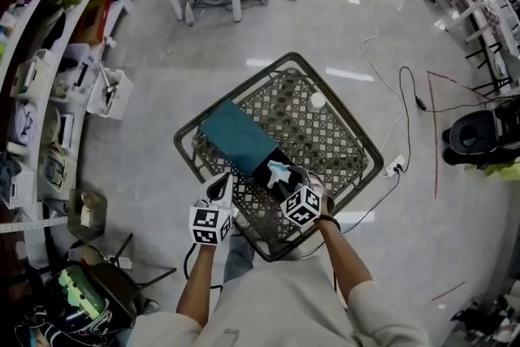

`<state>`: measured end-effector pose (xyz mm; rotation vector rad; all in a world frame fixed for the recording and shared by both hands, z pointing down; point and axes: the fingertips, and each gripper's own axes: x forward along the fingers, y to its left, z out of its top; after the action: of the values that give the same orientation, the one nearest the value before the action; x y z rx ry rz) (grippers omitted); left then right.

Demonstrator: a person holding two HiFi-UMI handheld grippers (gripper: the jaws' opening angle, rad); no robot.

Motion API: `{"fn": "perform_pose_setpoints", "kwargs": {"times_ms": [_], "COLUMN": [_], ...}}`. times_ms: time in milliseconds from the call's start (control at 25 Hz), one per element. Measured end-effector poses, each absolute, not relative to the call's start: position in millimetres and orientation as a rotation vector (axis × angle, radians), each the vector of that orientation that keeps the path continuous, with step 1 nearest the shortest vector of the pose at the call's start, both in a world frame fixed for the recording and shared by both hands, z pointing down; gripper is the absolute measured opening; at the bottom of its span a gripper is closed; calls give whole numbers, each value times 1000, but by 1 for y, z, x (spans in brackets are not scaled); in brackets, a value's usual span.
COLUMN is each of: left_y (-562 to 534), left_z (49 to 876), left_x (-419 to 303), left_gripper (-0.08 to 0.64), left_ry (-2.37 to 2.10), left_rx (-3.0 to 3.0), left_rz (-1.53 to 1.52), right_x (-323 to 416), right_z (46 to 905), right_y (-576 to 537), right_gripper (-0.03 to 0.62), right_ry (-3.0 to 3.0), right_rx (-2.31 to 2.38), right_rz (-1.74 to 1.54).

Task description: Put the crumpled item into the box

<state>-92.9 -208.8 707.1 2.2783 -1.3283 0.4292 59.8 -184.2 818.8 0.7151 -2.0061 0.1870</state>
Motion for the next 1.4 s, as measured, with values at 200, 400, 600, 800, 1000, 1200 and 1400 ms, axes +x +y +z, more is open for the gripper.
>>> {"fn": "perform_pose_setpoints", "kwargs": {"times_ms": [200,400,600,800,1000,1200,1400], "left_y": [-209,-207,-212,-215,-223,-238,-253], "left_z": [701,695,684,671,648,620,586], "left_x": [-90,-89,-87,-85,-82,-76,-70], "left_gripper": [6,6,6,6,6,6,6], "left_ry": [-1324,-1326,-1332,-1334,-1350,-1366,-1391], "left_rx": [2291,2301,2317,2339,2382,2440,2499], "left_rz": [424,413,402,389,364,326,271], "right_x": [72,88,116,141,163,176,187], "right_z": [792,770,752,732,699,658,615], "right_y": [-193,-200,-209,-211,-216,-223,-231], "right_gripper": [84,29,0,0,0,0,0], "right_ry": [-2077,-2118,-2120,-2115,-2115,-2138,-2166], "right_rx": [974,1179,1405,1566,1666,1718,1760], "right_rz": [396,546,667,703,615,466,349]}}
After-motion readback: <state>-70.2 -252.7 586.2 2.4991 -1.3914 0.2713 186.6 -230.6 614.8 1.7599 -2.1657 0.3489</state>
